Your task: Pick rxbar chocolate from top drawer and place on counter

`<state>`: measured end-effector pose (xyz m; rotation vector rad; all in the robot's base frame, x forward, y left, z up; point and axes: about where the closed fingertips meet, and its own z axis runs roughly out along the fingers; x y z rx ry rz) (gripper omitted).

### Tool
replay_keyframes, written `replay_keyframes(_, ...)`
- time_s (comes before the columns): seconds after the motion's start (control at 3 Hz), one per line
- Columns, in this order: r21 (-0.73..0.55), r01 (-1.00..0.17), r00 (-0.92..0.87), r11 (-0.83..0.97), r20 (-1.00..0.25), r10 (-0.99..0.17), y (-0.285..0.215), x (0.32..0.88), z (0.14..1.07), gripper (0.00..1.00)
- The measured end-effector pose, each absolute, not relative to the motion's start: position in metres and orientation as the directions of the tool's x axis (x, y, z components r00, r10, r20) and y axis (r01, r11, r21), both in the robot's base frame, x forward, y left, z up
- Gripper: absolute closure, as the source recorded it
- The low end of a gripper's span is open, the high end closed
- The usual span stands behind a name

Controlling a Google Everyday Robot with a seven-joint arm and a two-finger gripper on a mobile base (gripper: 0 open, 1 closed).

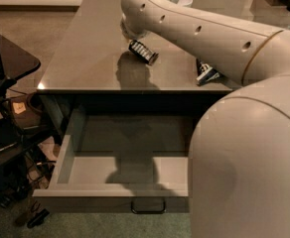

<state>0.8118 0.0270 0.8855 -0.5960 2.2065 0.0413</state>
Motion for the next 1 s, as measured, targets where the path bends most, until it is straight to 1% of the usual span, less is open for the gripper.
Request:
replay_keyframes(0.67, -0.168, -0.43, -0.543, 0.887, -0.737, -0.403, 0.0271, 0.8118, 0.8854, 0.11)
replay_keyframes(1.0, -0.168, -0.43, -0.543, 0.887, -0.737, -0.403, 0.0271, 0.8118, 0.8854, 0.0)
